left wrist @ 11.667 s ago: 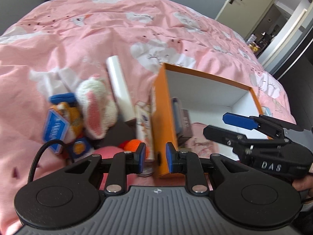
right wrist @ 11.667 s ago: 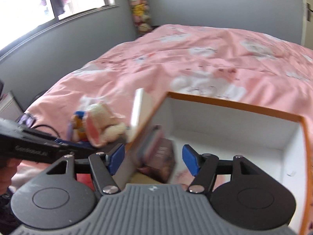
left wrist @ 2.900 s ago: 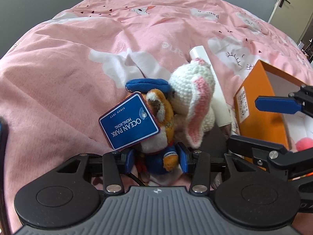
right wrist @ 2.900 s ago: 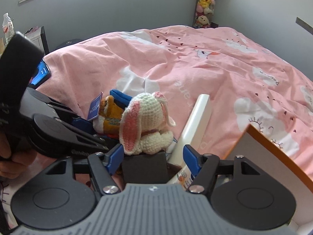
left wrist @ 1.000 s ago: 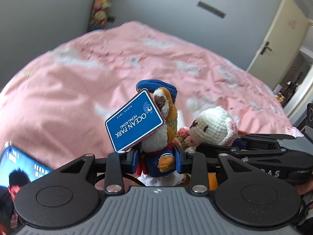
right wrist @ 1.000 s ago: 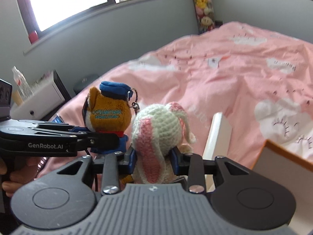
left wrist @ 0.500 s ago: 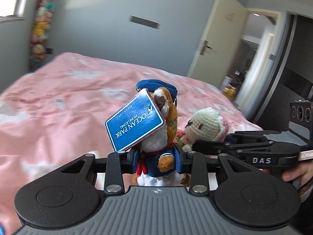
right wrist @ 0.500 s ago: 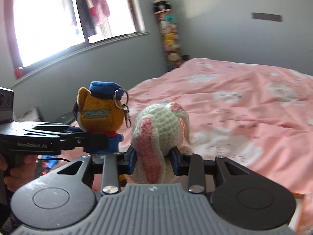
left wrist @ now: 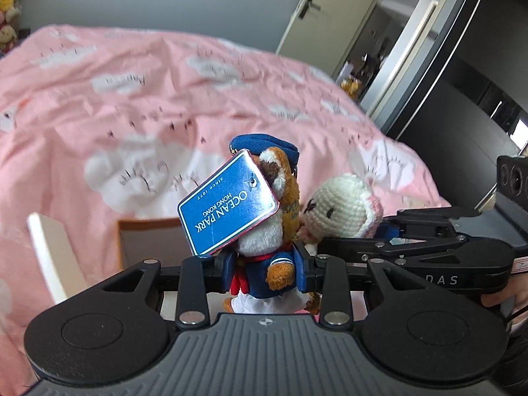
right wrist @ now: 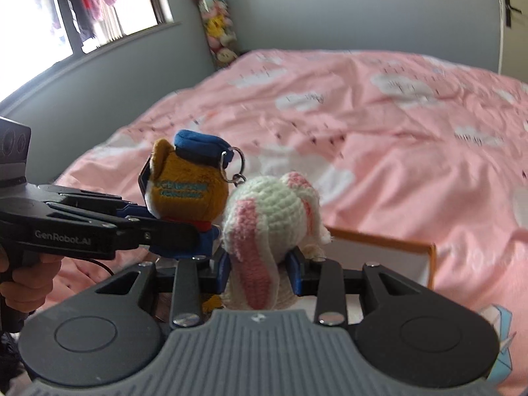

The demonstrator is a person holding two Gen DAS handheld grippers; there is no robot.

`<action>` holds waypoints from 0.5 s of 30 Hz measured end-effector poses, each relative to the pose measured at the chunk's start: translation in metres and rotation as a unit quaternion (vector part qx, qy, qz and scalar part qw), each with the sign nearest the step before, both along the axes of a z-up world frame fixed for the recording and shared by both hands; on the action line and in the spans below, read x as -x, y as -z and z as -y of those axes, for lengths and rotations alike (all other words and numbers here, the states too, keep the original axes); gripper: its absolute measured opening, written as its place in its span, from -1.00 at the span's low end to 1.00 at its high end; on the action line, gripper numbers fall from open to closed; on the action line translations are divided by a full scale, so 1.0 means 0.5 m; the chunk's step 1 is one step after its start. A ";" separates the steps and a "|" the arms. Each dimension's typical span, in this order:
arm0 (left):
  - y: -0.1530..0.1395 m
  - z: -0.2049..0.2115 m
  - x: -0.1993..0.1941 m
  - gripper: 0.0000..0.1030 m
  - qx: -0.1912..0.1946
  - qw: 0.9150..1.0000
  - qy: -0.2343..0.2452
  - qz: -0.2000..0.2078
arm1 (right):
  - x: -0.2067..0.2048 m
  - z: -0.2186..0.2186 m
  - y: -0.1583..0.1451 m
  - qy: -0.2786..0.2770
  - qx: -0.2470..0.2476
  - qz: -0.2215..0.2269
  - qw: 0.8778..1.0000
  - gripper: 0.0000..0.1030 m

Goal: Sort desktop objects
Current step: 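Lift the duck plush with left tool while right tool carries the bunny over the box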

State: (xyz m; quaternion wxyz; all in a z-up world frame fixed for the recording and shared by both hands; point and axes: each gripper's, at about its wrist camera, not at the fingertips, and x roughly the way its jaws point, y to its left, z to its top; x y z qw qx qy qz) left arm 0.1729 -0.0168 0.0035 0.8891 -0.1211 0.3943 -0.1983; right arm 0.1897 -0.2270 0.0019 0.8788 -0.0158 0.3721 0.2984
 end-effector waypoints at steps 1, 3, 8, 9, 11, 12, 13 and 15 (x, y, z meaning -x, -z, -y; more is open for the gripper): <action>0.008 0.011 -0.007 -0.23 0.003 1.000 0.004 -0.007 | -0.005 0.004 0.007 0.007 0.010 -0.005 1.000 -0.26; 0.021 0.035 -0.013 -0.23 0.009 1.000 0.015 -0.014 | -0.017 0.014 0.017 0.011 0.029 -0.011 0.999 -0.27; 0.053 0.093 -0.032 -0.23 0.012 0.999 0.035 -0.028 | -0.036 0.036 0.030 -0.007 0.091 -0.037 0.995 -0.26; 0.060 0.101 -0.036 -0.23 0.011 0.999 0.037 -0.029 | -0.037 0.042 0.031 -0.009 0.106 -0.042 0.993 -0.26; 0.070 0.120 -0.041 -0.24 0.004 0.999 0.040 -0.029 | -0.054 0.048 0.040 -0.013 0.128 -0.057 0.990 -0.26; 0.077 0.127 -0.044 -0.23 0.001 0.999 0.042 -0.031 | -0.063 0.052 0.045 -0.012 0.136 -0.064 0.989 -0.26; 0.082 0.135 -0.048 -0.23 -0.003 0.998 0.044 -0.032 | -0.066 0.055 0.047 -0.014 0.146 -0.069 0.987 -0.26; 0.096 0.148 -0.051 -0.24 -0.013 0.998 0.050 -0.035 | -0.077 0.052 0.056 -0.025 0.168 -0.082 0.982 -0.26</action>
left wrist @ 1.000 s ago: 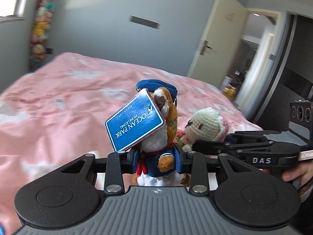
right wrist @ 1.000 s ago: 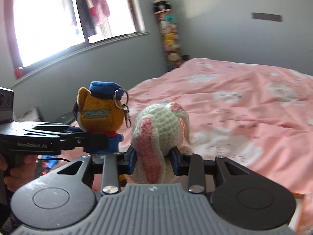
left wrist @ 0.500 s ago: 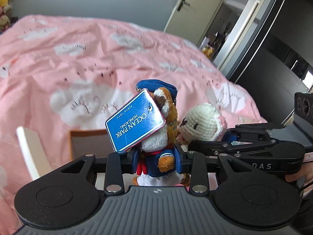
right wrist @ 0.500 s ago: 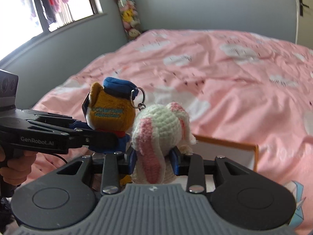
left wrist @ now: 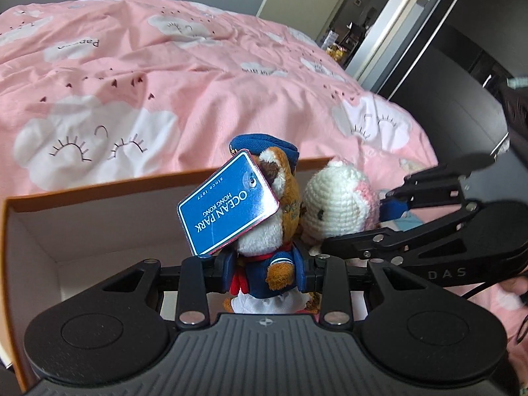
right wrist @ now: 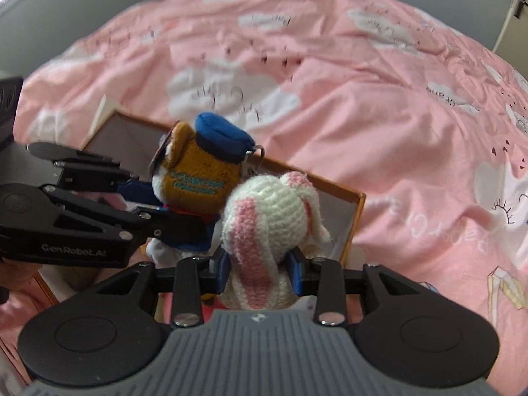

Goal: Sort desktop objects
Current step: 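Lift the duck plush with left tool while right tool carries the bunny over the box, then lower the duck plush into the box with left tool while right tool lowers the bunny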

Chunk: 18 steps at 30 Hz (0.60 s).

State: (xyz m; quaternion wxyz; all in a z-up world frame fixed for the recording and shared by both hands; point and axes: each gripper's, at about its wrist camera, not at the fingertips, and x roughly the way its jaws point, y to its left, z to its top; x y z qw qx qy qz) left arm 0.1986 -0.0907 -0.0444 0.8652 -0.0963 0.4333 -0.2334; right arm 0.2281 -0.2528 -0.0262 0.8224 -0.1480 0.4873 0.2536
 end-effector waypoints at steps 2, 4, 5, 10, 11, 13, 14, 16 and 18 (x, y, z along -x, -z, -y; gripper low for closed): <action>0.013 0.011 -0.002 -0.24 -0.007 1.000 0.007 -0.001 | -0.010 -0.004 0.010 -0.007 0.011 -0.020 1.000 -0.25; 0.023 0.017 -0.007 -0.25 -0.014 1.000 0.011 -0.008 | -0.019 -0.009 0.021 -0.010 0.023 -0.038 0.999 -0.24; 0.031 0.017 -0.013 -0.25 -0.012 1.000 0.012 -0.017 | -0.023 -0.012 0.027 -0.012 0.032 -0.041 0.999 -0.24; 0.065 0.022 -0.029 -0.23 -0.019 0.999 0.016 -0.049 | -0.033 -0.011 0.040 0.000 0.035 -0.045 0.998 -0.17; 0.067 0.023 -0.028 -0.22 -0.018 0.999 0.016 -0.048 | -0.031 -0.009 0.037 0.001 0.033 -0.036 0.999 -0.12; 0.068 0.024 -0.028 -0.20 -0.015 0.999 0.015 -0.048 | -0.027 -0.006 0.029 0.004 0.029 -0.026 0.999 -0.05; 0.069 0.024 -0.028 -0.19 -0.015 0.999 0.013 -0.049 | -0.026 -0.004 0.026 0.004 0.028 -0.024 0.999 -0.05; 0.068 0.019 -0.028 -0.04 -0.010 0.999 0.007 -0.048 | -0.021 -0.003 0.023 0.005 0.030 -0.020 0.999 -0.05; 0.063 0.014 -0.027 0.11 -0.010 0.999 -0.005 -0.045 | -0.015 -0.001 0.022 0.005 0.033 -0.015 0.999 -0.06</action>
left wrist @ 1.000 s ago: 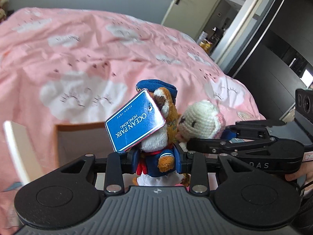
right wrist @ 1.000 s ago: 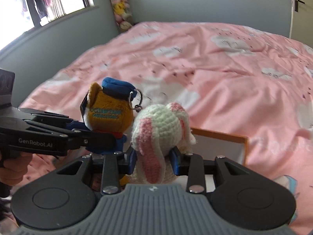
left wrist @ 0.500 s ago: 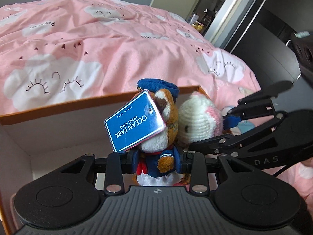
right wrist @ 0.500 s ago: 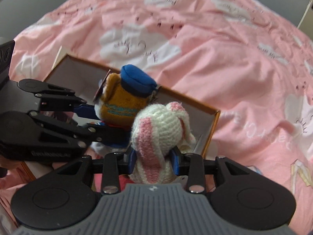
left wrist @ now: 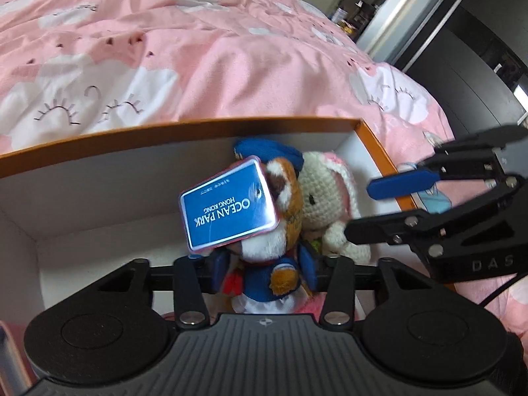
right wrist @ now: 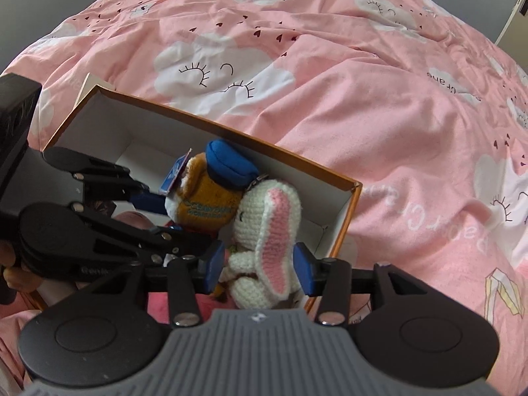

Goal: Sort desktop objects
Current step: 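Lower the duck plush into the box with left tool while right tool lowers the bunny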

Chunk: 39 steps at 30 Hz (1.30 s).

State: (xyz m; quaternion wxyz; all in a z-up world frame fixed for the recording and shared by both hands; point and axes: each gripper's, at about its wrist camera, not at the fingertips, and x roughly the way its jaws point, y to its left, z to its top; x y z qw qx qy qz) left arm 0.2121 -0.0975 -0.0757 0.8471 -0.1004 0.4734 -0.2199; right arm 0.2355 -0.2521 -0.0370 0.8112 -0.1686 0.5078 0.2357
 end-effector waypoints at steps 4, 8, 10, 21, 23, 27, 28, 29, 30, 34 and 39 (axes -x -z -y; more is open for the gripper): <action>-0.015 -0.011 0.009 0.13 -0.005 1.000 -0.013 0.005 | 0.009 0.003 -0.003 0.003 -0.005 0.017 1.000 -0.08; -0.019 -0.019 0.013 -0.28 -0.002 1.000 -0.017 0.011 | 0.015 -0.001 -0.013 0.003 -0.019 0.044 0.999 -0.09; -0.013 -0.019 0.009 -0.34 -0.003 1.000 -0.021 0.009 | 0.010 -0.004 -0.014 0.009 -0.027 0.058 0.998 -0.10; 0.007 -0.002 -0.004 -0.37 0.001 1.000 -0.015 -0.004 | -0.024 -0.012 0.040 0.040 0.000 0.040 0.998 -0.62; 0.008 0.000 -0.008 -0.37 0.002 1.000 -0.017 -0.007 | -0.026 -0.020 0.049 0.041 0.018 0.043 0.998 -0.61; 0.011 0.001 -0.015 -0.37 0.002 1.000 -0.020 -0.016 | -0.038 -0.034 0.064 0.043 0.040 0.042 0.997 -0.58; 0.011 0.001 -0.017 -0.37 0.003 1.000 -0.022 -0.017 | -0.042 -0.037 0.068 0.042 0.044 0.043 0.997 -0.53; 0.010 0.000 -0.016 -0.37 0.003 1.000 -0.023 -0.017 | -0.045 -0.038 0.072 0.045 0.048 0.043 0.997 -0.52; 0.010 -0.001 -0.015 -0.37 0.003 1.000 -0.023 -0.017 | -0.048 -0.038 0.076 0.047 0.047 0.040 0.997 -0.52; 0.010 -0.007 -0.012 -0.37 0.003 0.999 -0.027 -0.021 | -0.054 -0.040 0.084 0.044 0.051 0.027 0.997 -0.53; 0.013 -0.010 -0.012 -0.37 0.001 0.999 -0.027 -0.022 | -0.054 -0.035 0.067 0.049 0.069 0.020 0.996 -0.52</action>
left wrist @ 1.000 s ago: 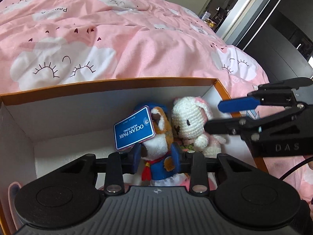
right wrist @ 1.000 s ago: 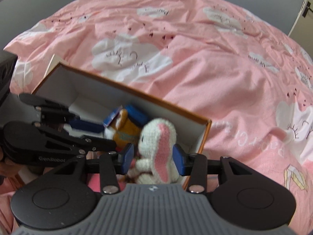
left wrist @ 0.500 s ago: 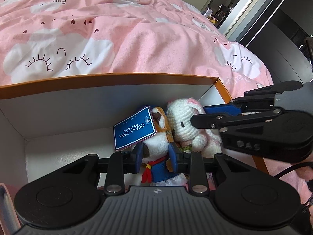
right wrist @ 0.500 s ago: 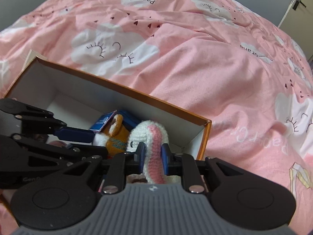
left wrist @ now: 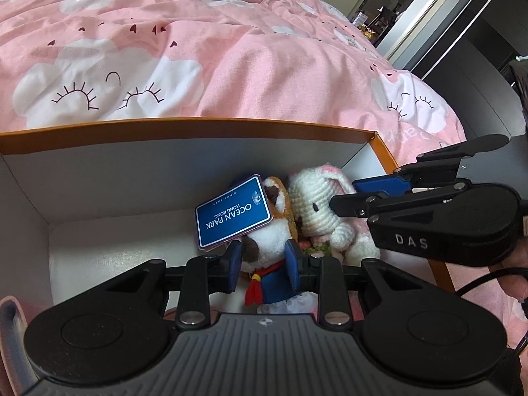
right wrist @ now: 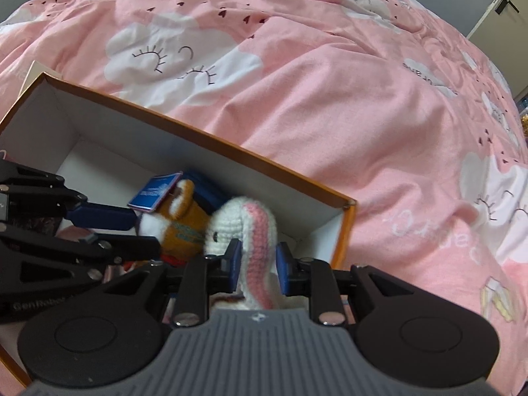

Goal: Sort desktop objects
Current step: 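Lower the duck plush into the box with left tool while right tool lowers the bunny, then open both tools to release the plush toys and lift out of the box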

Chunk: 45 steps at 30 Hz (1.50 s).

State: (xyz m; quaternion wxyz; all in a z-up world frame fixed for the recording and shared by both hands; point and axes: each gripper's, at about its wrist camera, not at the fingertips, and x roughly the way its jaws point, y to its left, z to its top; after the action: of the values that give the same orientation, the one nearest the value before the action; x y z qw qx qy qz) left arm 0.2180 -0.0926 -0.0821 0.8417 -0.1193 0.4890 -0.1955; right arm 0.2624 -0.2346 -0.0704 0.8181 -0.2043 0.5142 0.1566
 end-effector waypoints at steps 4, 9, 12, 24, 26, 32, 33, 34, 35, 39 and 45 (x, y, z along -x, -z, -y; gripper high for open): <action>0.002 0.007 -0.001 -0.38 -0.003 1.000 0.003 -0.001 | -0.008 0.015 0.011 0.015 -0.032 -0.011 0.999 -0.58; 0.003 0.009 0.001 -0.38 -0.006 1.000 0.007 -0.006 | -0.014 -0.007 0.024 0.011 -0.023 -0.017 1.000 -0.54; 0.005 0.012 -0.001 -0.41 -0.005 1.000 0.009 -0.011 | -0.012 -0.012 0.026 0.004 -0.015 -0.015 1.000 -0.54; -0.001 0.008 0.005 -0.41 -0.008 1.000 0.008 -0.010 | 0.063 0.020 -0.042 0.009 -0.037 0.060 0.998 0.07; -0.006 0.007 0.008 -0.37 -0.008 1.000 0.009 -0.010 | 0.078 0.028 -0.050 0.010 -0.043 0.069 0.997 0.07; -0.019 0.000 0.028 -0.11 -0.011 1.000 0.009 -0.016 | 0.129 0.034 -0.066 0.016 -0.045 0.091 0.995 0.15; -0.026 -0.002 0.035 -0.11 -0.012 1.000 0.009 -0.014 | 0.139 0.035 -0.069 0.017 -0.048 0.096 0.994 0.16; -0.034 -0.005 0.044 -0.11 -0.013 1.000 0.009 -0.011 | 0.148 0.035 -0.073 0.018 -0.055 0.098 0.993 0.17; -0.044 -0.008 0.053 -0.11 -0.014 1.000 0.010 -0.005 | 0.156 0.036 -0.077 0.019 -0.062 0.100 0.993 0.17; -0.092 -0.028 0.102 -0.09 -0.011 1.000 0.014 0.025 | 0.193 0.028 -0.096 0.024 -0.091 0.118 0.989 0.17; -0.160 -0.091 0.175 -0.09 -0.013 0.997 -0.016 0.068 | 0.244 -0.004 -0.135 0.020 -0.165 0.144 0.976 0.22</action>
State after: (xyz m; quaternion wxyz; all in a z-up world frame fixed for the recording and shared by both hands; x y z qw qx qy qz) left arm 0.1307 -0.0471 -0.0020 0.8775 -0.1028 0.4313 -0.1830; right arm 0.1402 -0.2328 -0.0031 0.9089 -0.0765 0.3624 0.1917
